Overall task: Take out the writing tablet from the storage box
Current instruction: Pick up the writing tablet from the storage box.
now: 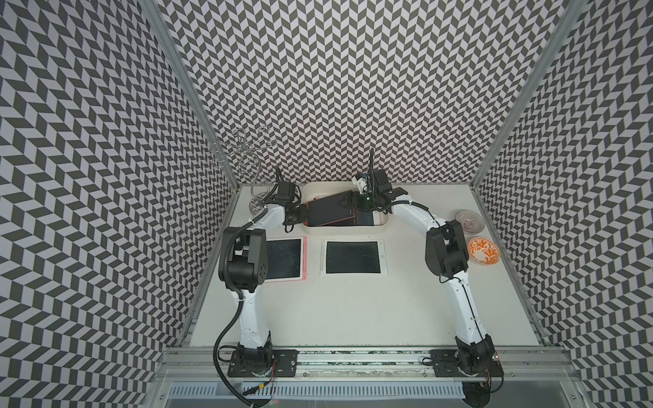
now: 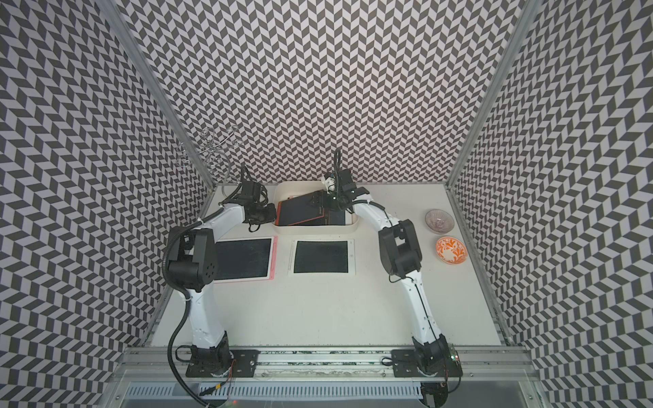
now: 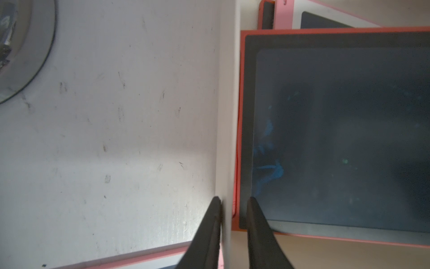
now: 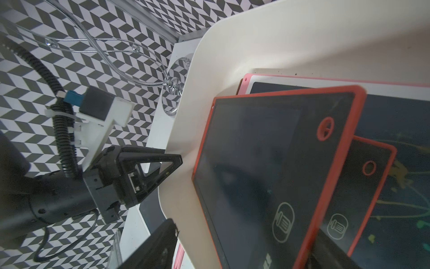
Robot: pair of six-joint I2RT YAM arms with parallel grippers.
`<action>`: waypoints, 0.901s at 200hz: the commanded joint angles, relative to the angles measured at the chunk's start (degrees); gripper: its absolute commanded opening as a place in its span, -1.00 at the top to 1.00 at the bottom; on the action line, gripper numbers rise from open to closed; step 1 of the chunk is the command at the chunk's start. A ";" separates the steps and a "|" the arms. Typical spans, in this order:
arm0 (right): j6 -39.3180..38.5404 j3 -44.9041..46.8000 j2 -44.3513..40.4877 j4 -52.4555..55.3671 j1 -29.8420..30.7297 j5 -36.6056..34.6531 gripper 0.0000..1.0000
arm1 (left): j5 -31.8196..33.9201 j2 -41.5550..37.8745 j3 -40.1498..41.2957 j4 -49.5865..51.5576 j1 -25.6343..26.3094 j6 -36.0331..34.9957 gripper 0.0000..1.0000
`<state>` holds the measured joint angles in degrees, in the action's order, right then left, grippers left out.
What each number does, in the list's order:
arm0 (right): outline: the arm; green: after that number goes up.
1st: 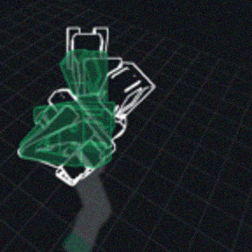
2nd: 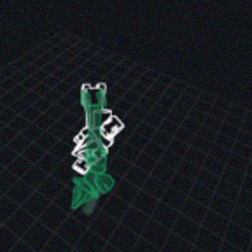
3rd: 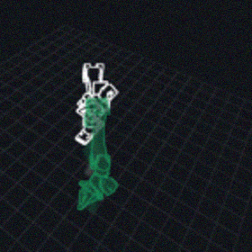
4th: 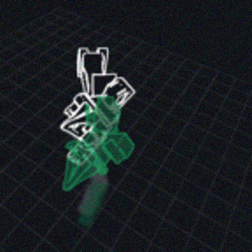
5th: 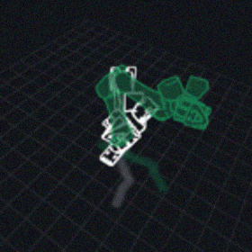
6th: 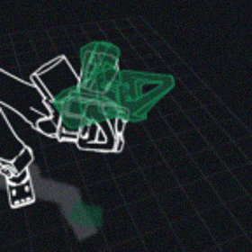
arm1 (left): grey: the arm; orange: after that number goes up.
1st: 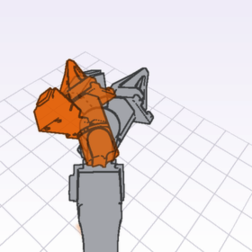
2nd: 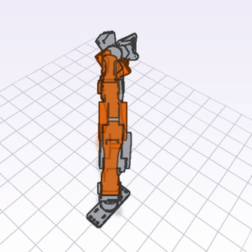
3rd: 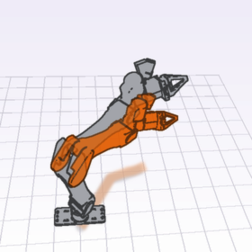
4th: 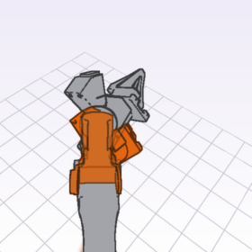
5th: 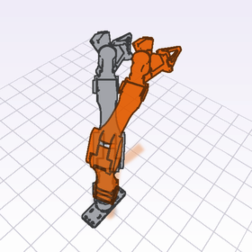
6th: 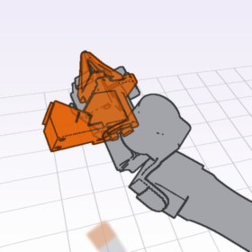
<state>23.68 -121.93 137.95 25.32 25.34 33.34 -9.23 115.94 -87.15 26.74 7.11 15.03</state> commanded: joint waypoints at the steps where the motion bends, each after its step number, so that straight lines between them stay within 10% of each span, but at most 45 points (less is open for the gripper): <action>1: 0.47 -0.24 -1.45 -2.58 0.54 1.61 -0.55 | -1.76 1.02 -1.00 0.50 1.14 -0.02 0.57; 180: 15.24 15.97 -10.31 -20.65 -2.33 10.78 0.85 | -1.44 -0.53 -0.82 0.59 0.91 0.06 0.57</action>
<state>34.74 -108.51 132.44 13.98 23.83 40.14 -9.32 115.94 -87.15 26.76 7.14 15.05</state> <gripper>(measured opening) 0.097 0.215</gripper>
